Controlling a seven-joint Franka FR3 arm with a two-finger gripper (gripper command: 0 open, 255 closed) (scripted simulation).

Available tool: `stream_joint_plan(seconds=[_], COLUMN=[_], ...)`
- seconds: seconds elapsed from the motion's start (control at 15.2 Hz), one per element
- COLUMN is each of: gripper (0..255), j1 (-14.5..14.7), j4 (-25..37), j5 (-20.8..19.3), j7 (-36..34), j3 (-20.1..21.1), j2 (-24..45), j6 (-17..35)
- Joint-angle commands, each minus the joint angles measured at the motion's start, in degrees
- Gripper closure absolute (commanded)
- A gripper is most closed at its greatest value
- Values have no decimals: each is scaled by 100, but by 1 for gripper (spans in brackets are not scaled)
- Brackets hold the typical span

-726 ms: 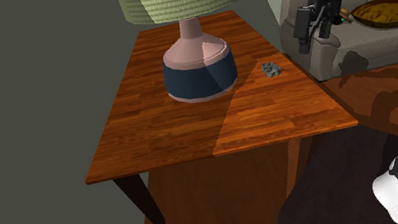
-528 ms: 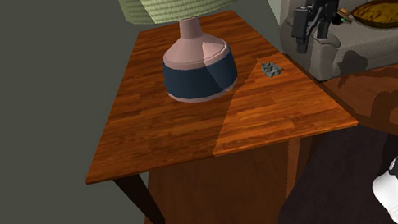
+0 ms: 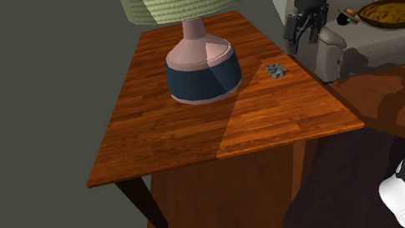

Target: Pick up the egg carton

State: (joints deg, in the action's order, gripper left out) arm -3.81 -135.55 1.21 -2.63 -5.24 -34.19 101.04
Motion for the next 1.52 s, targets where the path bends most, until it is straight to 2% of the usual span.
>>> stream_joint_plan(seconds=[0.0, 0.33, 0.66, 1.06, 1.45], gripper=[0, 0, 0, 0, 0], j1=[-68, -182, -274, -469, -891], j4=[124, 458, 958, 1783, 2864], j5=[16, 201, 593, 1333, 2190], j7=[177, 619, 1139, 1843, 2470], j3=[-216, -709, -1161, -1564, -1705], j2=[380, 1276, 2269, 3574, 4960], j6=[262, 787, 1172, 1383, 1296])
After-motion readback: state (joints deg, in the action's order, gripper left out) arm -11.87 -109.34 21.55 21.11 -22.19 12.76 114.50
